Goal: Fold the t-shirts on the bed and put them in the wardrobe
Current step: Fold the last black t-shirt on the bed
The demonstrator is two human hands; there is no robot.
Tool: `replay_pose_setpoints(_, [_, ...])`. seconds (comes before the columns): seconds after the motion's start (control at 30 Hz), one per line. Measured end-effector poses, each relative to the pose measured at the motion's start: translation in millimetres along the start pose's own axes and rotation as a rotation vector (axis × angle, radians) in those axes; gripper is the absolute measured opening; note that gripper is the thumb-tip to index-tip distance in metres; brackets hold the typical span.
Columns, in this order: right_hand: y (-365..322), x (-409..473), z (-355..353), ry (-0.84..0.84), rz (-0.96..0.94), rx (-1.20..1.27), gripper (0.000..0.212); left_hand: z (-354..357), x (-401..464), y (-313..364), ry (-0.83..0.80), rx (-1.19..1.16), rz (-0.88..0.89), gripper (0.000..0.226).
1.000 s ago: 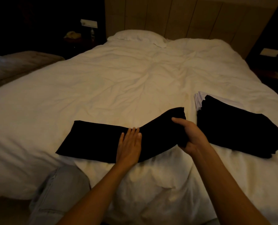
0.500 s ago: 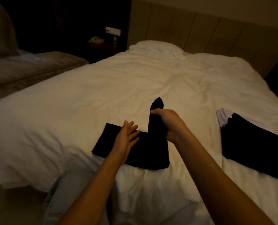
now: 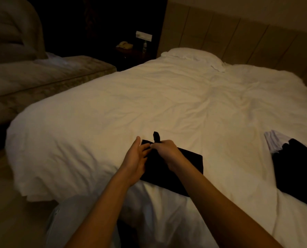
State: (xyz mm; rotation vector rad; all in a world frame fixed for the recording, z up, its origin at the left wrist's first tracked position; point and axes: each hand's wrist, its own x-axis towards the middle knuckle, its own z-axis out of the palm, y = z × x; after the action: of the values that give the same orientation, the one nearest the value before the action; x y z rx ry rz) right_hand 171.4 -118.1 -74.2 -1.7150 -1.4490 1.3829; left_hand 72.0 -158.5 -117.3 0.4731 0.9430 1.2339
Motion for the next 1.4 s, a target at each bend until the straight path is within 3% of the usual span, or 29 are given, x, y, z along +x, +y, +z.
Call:
replay_pose_setpoints(0.13, [-1, -6, -3, -0.079, -0.01, 0.059, 0.026, -2, -3, 7, 0.032, 0.075, 0.045, 0.051])
replay_pose_setpoints(0.27, [7, -8, -19, 0.08, -0.149, 0.143, 0.018, -4, 0, 12, 0.165, 0.44, 0.139, 0.029])
replay_pose_setpoints(0.37, [21, -6, -38, 0.287, -0.323, -0.062, 0.024, -6, 5, 7, 0.254, 0.812, 0.28, 0.017])
replay_pose_setpoints(0.47, [38, -7, -57, 0.372, -0.408, -0.355, 0.035, -13, 8, 2, 0.343, 0.971, 0.341, 0.014])
replay_pose_setpoints(0.67, [86, 9, -61, 0.347, -0.398, -0.934, 0.061, -19, 1, 3, 0.487, 1.067, 0.436, 0.022])
replay_pose_setpoints(0.77, [97, 7, -54, 0.372, -0.405, -1.013, 0.087, -16, 0, -6, 0.518, 1.21, 0.499, 0.041])
replay_pose_setpoints(0.87, [100, 7, -51, 0.397, -0.428, -1.009, 0.09, -12, 6, -13, 0.531, 1.354, 0.438, 0.058])
replay_pose_setpoints(0.97, [98, 3, -55, 0.37, -0.357, -0.916, 0.079, -13, 12, -17, 0.529, 1.429, 0.332, 0.057])
replay_pose_setpoints(1.13, [101, -6, -67, 0.503, -0.161, -0.35, 0.066, -22, 23, -3, 0.415, 1.093, 0.133, 0.06])
replay_pose_setpoints(1.3, [91, -18, -79, 0.303, 0.069, 0.239, 0.02, -25, 20, -3, 0.336, 0.638, 0.056, 0.052])
replay_pose_setpoints(1.4, [89, -19, -81, 0.232, 0.133, 0.415, 0.018, -22, 12, -7, 0.28, 0.523, 0.028, 0.048])
